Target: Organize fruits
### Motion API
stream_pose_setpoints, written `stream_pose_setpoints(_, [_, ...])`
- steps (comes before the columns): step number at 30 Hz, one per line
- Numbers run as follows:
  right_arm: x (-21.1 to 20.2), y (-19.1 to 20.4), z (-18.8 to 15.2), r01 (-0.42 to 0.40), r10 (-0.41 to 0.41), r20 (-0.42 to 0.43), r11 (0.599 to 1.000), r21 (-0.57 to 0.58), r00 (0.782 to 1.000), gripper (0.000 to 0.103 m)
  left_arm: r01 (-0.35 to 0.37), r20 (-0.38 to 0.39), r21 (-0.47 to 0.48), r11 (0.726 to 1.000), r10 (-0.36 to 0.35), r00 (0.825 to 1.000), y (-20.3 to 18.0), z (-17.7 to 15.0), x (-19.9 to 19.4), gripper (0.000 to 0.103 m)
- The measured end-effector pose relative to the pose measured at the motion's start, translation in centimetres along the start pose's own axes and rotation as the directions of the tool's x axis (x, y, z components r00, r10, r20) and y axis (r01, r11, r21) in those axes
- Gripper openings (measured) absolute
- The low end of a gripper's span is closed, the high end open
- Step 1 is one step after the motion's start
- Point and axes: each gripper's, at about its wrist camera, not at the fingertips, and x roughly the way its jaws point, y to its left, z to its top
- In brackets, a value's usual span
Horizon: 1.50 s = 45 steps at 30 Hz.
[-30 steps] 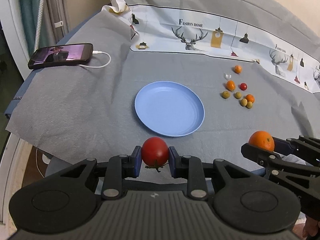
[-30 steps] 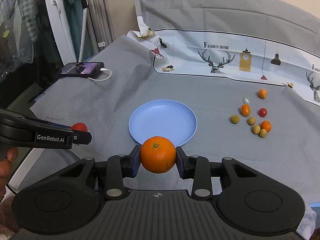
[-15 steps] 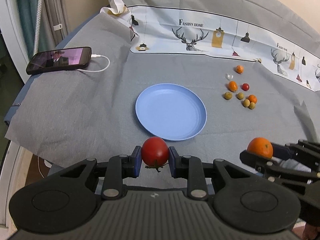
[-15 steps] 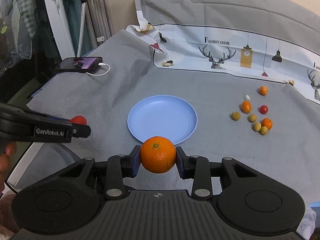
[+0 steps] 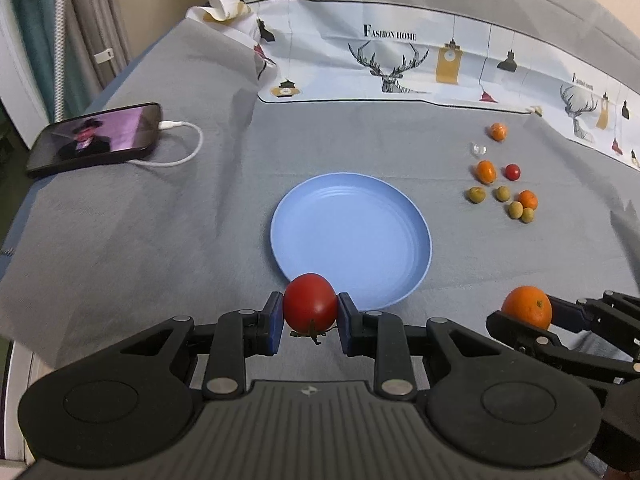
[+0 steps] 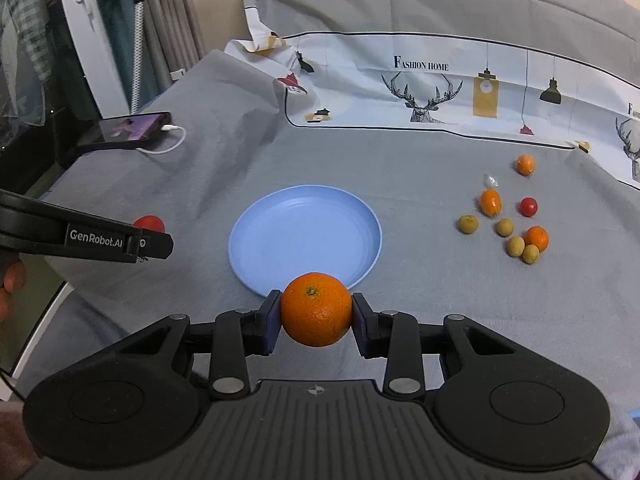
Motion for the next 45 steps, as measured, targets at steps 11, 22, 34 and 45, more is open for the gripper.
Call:
stream_pose_setpoints(11, [8.6,-1.4,2.3,0.014,-0.017,-0.085,0.999,-0.035,0.996,0.038,-0.022,-0.081,0.033,0.999,0.025,0.996,-1.2,3.3,9.1,0.031])
stream_pose_setpoints(22, [15.1,-0.7,3.3,-0.005,-0.009,-0.16,0.996,-0.089,0.987,0.038,-0.044,-0.152,0.073,0.996,0.054,0.987,-0.7,4.7,15.6,0.031])
stream_pose_setpoints(34, [7.3,-0.3,2.2,0.055,-0.065,-0.106,0.994,-0.096,0.992,0.095,-0.096,-0.011,0.116,0.989,0.098,0.995,-0.3,1.6,7.4,0.103])
stream_pose_setpoints(45, [-1.8,2.4,-1.9,0.075,-0.074,0.013,0.993,-0.095,0.997,0.102,-0.17,0.037,0.091,0.981,0.167,0.985,-1.2,-5.8,-0.7,0.103])
